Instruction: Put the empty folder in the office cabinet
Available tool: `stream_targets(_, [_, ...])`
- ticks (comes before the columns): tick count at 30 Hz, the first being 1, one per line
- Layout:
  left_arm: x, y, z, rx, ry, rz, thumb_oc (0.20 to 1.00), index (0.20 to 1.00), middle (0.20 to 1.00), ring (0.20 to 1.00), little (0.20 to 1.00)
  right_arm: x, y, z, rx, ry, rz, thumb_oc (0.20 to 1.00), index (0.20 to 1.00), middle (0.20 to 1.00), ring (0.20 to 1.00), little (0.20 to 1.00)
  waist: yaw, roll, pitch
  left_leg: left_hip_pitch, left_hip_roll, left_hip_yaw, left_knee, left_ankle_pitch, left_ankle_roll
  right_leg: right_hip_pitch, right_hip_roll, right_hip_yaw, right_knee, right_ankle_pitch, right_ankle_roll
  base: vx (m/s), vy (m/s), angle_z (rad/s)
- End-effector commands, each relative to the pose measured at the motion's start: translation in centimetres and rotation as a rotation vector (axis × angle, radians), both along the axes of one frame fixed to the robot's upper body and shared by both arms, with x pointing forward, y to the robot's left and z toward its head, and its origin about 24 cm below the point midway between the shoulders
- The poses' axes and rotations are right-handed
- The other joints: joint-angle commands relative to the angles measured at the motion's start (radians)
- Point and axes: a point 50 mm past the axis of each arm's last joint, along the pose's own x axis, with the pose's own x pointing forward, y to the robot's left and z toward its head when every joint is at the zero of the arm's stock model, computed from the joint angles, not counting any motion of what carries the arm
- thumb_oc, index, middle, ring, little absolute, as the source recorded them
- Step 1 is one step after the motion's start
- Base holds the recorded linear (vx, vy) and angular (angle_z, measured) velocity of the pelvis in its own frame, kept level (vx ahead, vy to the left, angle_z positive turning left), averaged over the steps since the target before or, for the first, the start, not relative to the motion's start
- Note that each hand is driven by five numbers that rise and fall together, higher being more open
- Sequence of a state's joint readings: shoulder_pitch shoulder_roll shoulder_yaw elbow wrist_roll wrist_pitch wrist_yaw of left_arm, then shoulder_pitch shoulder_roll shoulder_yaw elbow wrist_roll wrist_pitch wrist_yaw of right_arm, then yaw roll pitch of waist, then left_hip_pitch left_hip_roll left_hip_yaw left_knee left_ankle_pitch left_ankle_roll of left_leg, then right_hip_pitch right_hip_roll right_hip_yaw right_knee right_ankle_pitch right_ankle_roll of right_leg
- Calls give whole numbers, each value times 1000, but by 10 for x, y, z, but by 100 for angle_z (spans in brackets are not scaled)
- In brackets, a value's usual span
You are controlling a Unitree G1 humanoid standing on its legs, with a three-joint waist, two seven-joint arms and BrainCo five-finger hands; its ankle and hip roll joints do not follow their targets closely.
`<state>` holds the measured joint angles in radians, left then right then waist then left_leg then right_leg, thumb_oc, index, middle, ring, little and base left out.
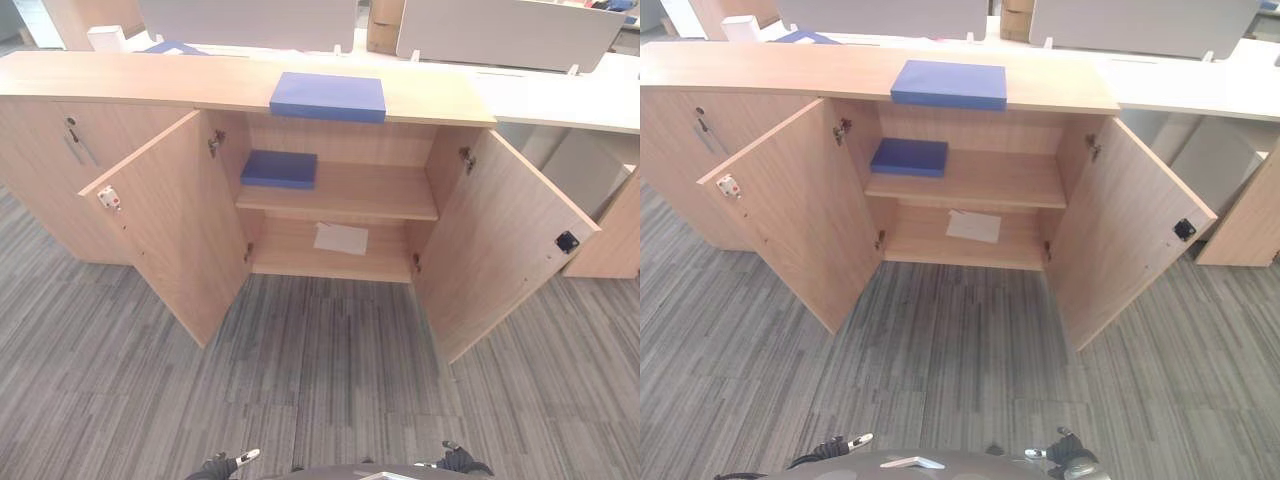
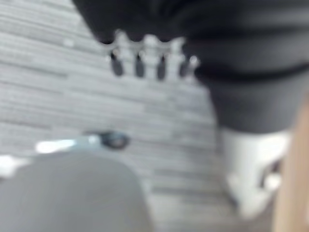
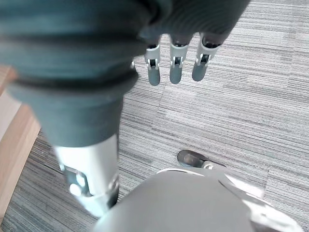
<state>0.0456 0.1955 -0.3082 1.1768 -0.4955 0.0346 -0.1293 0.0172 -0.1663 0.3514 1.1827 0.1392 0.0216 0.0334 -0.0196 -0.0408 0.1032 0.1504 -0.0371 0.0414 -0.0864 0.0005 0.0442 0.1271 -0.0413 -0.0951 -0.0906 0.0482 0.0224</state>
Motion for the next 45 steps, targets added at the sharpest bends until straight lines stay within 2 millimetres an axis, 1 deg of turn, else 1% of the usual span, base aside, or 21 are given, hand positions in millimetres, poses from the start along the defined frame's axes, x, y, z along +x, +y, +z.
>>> stream_targets(1, [15,-15,0,-27,-24,-19,1000,1000,1000,1000,1000,26,-20,8,-61,-58,26,1000,1000,1000,1000,1000,0,40,39,10,-27,46,-1,-87,13,33,51,-24,8,-80,23,0,0,0])
stream_targets(6, [16,-16,1,-69,-15,-17,1000,1000,1000,1000,1000,27,-20,8,-64,-59,25,1000,1000,1000,1000,1000,-4,42,38,11,-26,53,-1,-88,14,31,51,-21,9,-79,24,0,0,0])
stream_targets(29, [9,-17,-1,-60,0,-10,1000,1000,1000,1000,1000,23,-18,7,-52,-56,6,1000,1000,1000,1000,1000,-6,33,38,11,-26,60,-1,-92,17,28,52,-16,8,-75,26,0,0,0])
stream_targets(38, [10,-17,-1,-60,-5,-13,1000,1000,1000,1000,1000,25,-18,7,-52,-62,3,1000,1000,1000,1000,1000,-6,34,45,8,-29,61,-1,-90,19,24,52,-14,11,-75,25,0,0,0])
stream_targets(45, [11,-16,-1,-23,-7,-82,1000,1000,1000,1000,1000,32,-20,11,-88,-138,30,1000,1000,1000,1000,1000,-10,35,52,11,-31,65,-1,-94,23,21,49,-11,11,-73,28,8,13,0])
